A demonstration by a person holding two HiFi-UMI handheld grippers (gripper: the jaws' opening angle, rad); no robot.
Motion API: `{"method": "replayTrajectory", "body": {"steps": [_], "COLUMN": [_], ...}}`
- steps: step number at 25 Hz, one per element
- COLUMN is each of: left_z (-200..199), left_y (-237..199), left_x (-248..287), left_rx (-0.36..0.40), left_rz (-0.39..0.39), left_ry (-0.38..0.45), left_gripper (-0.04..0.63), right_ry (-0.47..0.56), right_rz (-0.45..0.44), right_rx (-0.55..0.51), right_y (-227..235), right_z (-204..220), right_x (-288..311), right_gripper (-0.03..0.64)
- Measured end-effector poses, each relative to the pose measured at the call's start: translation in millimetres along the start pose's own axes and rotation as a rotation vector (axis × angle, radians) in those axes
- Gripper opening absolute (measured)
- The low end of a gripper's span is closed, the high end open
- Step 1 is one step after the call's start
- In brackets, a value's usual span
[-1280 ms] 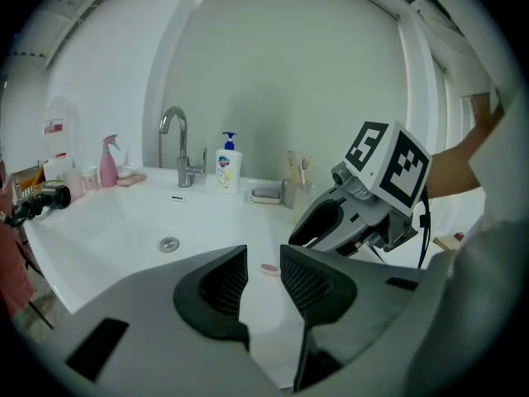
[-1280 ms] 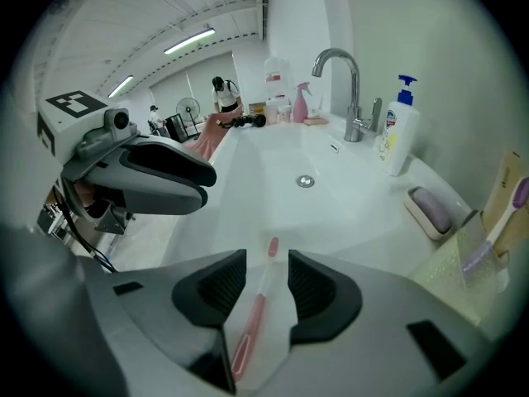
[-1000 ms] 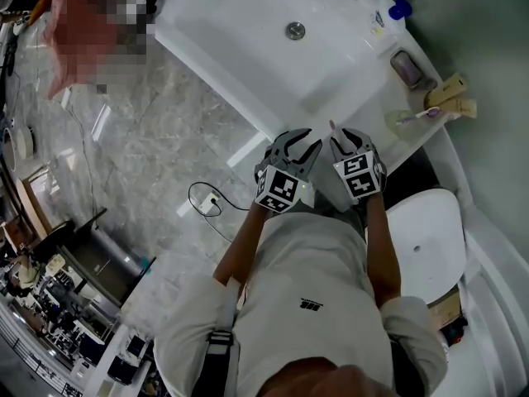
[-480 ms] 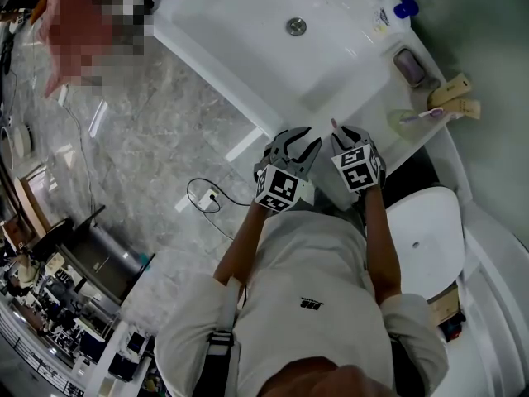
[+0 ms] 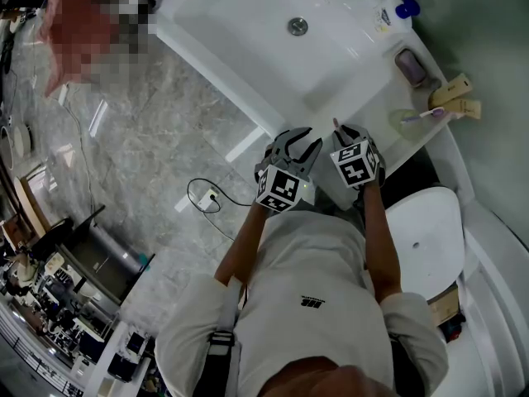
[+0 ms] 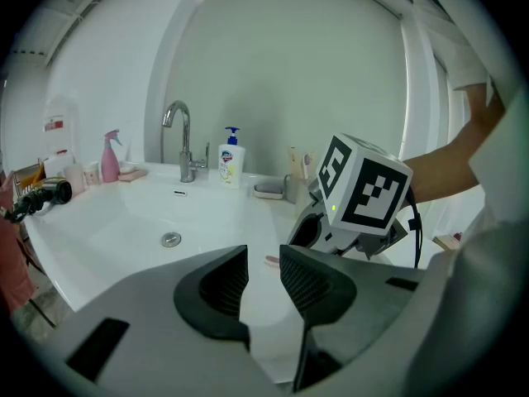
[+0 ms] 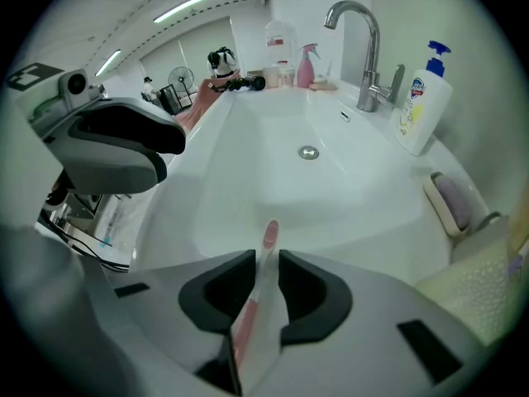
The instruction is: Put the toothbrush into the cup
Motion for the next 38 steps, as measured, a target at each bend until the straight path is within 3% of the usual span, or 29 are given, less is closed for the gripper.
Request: {"method": "replayTrajectory", "body": {"steps": [9, 22, 38], "left_z": [-0.2, -1.1, -14.0], "left_y": [3.0, 1.0, 2.5], "left_x": [-0.1, -4.5, -13.5], "left_rx": [0.012, 0.035, 0.100], "left_rz": [0.012, 0.019, 0.054], "left_ry": [0.002, 0.003, 0.025], "left_gripper": [0.135, 0.132, 0.130], "right_ry": [-0.021, 0.038, 0.209], "right_rz": [0.046, 0.033, 0.083], "right_rx": [-0.077, -0.035, 0.082], "right_y": [-10.3, -11.9, -8.6], "right_z": [-1.7, 3.7, 14.0], "right_x": [1.4, 0.2, -37.3], "right_gripper": [0.060, 0.046, 0.046]}}
Point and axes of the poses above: the fingertips, and each gripper's own axes: x forward along the fingers, y to its right, z out of its underside, the point moved 6 cm from there along -x, backward along the fingers, and after that the axes turned 10 degrees about -y, right-handed, at the moved point
